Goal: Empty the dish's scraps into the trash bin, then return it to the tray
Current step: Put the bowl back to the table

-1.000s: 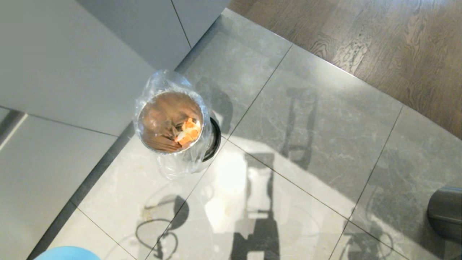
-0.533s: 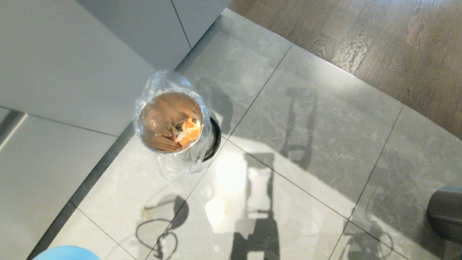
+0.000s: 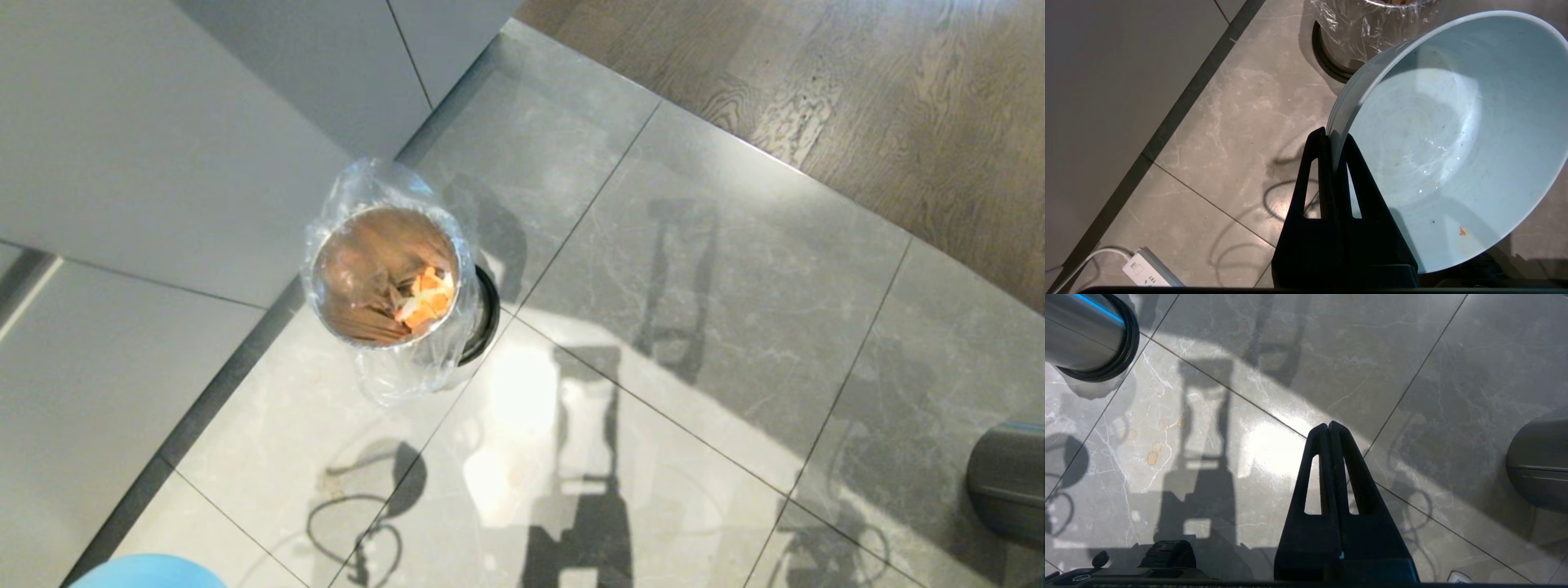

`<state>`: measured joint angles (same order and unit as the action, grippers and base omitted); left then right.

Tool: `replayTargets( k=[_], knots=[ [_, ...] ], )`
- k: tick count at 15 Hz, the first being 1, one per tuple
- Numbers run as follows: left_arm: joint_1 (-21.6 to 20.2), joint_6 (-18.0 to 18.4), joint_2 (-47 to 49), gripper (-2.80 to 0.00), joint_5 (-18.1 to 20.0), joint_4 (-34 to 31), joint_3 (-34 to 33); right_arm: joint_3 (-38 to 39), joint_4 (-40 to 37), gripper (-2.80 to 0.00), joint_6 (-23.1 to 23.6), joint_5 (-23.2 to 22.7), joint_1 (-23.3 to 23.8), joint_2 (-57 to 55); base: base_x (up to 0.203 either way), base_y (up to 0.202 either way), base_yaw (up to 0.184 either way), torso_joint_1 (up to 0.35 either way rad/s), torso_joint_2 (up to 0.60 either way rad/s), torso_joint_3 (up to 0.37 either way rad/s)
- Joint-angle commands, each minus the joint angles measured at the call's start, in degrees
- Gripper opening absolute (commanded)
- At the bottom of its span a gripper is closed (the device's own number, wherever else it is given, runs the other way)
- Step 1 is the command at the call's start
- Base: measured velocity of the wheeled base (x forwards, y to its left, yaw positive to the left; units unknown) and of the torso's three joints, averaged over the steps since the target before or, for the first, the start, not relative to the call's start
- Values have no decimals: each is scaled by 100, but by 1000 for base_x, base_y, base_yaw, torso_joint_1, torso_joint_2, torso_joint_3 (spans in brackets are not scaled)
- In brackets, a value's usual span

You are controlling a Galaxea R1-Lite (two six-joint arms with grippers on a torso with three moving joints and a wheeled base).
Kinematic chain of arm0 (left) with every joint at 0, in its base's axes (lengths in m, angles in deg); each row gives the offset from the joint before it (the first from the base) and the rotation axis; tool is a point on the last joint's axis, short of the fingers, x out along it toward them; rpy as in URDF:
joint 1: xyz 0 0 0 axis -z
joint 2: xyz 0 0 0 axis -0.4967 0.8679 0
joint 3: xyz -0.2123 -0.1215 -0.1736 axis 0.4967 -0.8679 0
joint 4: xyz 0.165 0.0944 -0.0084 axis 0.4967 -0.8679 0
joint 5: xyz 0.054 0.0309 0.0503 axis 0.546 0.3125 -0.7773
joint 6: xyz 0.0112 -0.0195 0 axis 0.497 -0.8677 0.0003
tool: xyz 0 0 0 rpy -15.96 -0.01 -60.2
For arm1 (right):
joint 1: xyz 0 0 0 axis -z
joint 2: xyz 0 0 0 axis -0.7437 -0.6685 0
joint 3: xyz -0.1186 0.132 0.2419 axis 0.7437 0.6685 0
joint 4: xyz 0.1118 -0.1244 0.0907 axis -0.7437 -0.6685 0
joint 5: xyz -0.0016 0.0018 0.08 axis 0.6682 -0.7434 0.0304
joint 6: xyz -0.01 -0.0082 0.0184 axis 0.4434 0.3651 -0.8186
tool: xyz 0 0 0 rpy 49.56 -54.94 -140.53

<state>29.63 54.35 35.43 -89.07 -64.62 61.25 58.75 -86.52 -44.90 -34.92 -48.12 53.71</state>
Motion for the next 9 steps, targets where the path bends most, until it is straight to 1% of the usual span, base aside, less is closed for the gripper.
replayTargets(
  k=[1, 4, 9],
  knots=[
    [-2, -2, 1, -280, -2, 2, 0, 1, 7, -280, 2, -1, -1, 2, 0, 0, 0, 0, 0, 0],
    [-2, -2, 1, -280, -2, 2, 0, 1, 2, -280, 2, -1, -1, 2, 0, 0, 0, 3, 1, 28],
    [-2, -11, 1, -280, -2, 2, 0, 1, 2, -280, 2, -1, -1, 2, 0, 0, 0, 2, 3, 175]
  ],
)
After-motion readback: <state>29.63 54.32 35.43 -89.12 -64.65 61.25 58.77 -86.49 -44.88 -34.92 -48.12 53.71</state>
